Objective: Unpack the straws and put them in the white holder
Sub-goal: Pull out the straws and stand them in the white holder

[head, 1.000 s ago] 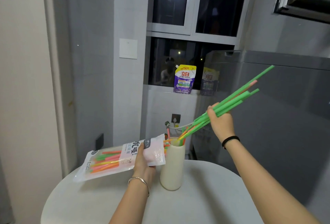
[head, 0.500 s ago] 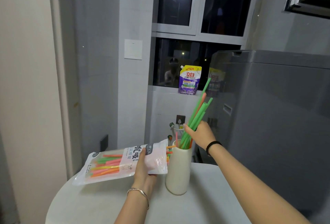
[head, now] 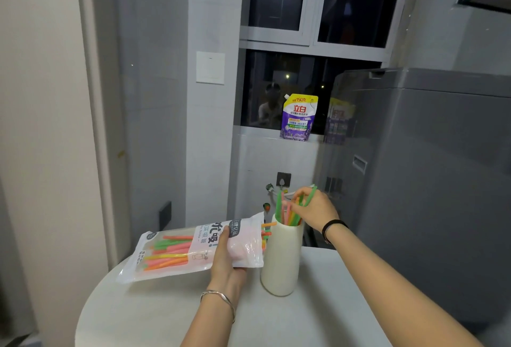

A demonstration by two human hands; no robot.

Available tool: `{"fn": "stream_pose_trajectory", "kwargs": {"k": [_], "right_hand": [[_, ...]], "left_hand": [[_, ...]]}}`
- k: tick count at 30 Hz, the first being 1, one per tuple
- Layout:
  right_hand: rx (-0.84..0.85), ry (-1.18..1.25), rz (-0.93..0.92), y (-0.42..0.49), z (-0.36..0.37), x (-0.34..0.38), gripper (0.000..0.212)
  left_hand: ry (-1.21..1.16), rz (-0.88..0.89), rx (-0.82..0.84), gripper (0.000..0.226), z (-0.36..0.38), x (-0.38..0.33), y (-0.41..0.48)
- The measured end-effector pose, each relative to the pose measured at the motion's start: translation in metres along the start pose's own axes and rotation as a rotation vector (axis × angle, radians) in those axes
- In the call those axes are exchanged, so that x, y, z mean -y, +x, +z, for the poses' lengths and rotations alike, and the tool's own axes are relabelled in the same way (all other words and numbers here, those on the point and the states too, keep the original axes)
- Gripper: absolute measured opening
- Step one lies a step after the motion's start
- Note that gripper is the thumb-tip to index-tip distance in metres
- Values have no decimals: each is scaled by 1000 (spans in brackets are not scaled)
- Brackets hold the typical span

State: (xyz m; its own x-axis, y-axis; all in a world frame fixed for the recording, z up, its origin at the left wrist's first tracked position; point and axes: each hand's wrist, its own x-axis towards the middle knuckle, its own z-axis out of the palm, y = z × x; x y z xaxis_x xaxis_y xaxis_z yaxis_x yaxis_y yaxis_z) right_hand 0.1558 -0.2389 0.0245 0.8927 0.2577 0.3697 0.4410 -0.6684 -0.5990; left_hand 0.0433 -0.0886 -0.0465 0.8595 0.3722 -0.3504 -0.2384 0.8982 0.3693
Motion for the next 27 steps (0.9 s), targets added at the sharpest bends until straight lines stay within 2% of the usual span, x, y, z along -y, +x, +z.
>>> {"fn": "stream_pose_trajectory", "kwargs": {"k": [4,7,9,11,13,16,17,19,23,25,27], "right_hand": [[-180,33,4,-5,-7,8,36],[-346,108,-54,-12,-8,13,35],[-311,164,-111,-15,-4,14,37],[-188,167,-142,-21,3,16,41],[-195,221,-164,-33,9,19,38],[-455,450,-191,-63,25,30,14],[-493,564,-140,-74,34,34,10],[-435,821,61,-90,54,41,14],[-133,1261,524,-110,86,46,26],[-60,1356,600,-117,96,44,36],[-35,1377,583,-121,101,43,37]], "left_hand": [[7,3,6,50,-3,-2,-6],[-16,0,8,36,-7,-2,-7],[-11,-3,21,27,-10,-1,-8],[-5,-6,36,24,-12,-1,-11],[1,6,51,31,-14,-1,-14],[27,47,61,50,-20,0,-16],[40,67,54,52,-22,1,-16],[75,123,12,53,-28,4,-16],[202,275,-34,50,-38,9,-21],[302,363,-18,42,-41,10,-23],[391,434,14,40,-42,7,-24]]}}
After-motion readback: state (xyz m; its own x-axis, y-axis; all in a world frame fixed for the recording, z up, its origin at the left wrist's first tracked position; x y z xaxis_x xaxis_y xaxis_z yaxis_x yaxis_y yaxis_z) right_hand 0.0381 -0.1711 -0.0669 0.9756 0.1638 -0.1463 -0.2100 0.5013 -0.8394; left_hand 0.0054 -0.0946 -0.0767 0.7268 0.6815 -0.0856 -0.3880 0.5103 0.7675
